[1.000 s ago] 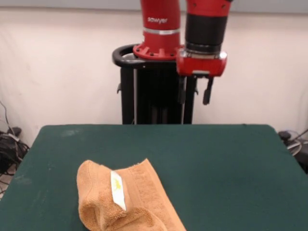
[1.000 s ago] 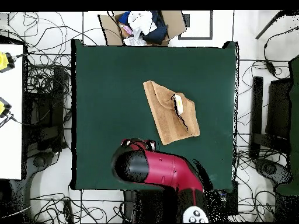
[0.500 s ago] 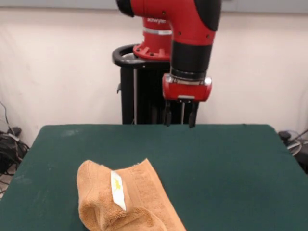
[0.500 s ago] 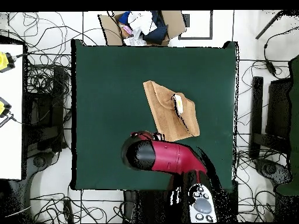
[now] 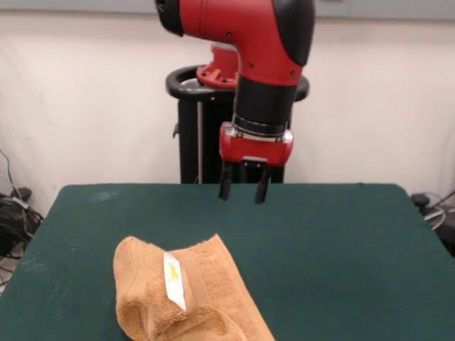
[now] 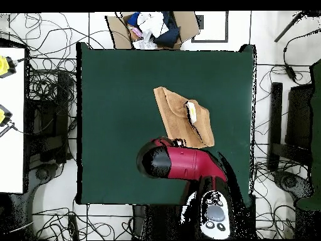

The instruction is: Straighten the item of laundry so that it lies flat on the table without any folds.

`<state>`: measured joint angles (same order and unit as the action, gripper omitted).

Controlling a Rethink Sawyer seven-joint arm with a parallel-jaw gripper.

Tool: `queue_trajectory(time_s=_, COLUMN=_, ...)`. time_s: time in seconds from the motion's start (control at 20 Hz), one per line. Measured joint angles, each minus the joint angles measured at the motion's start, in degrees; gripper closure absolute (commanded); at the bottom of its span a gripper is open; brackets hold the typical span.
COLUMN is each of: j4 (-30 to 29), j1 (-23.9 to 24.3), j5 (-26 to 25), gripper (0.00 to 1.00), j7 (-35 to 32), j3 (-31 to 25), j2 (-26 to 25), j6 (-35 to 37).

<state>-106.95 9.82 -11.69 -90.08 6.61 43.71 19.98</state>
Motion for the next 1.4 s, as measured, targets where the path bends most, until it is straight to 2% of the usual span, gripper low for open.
queue_trajectory(time_s=0.3, j4=2.6, j1=-2.1, j5=-1.4, gripper=0.0, j7=0.0, j3=3.9, j2=-2.2, j6=-2.3)
queue_trajectory(time_s=0.9, j4=5.9, j1=-2.7, j5=-1.4, gripper=0.0, j7=0.0, j3=7.3, j2=-11.4, j6=-16.6)
queue_trajectory(time_s=1.4, j4=6.0, j1=-2.6, j5=-0.6, gripper=0.0, j7=0.0, j3=7.3, j2=-16.3, j6=-19.0)
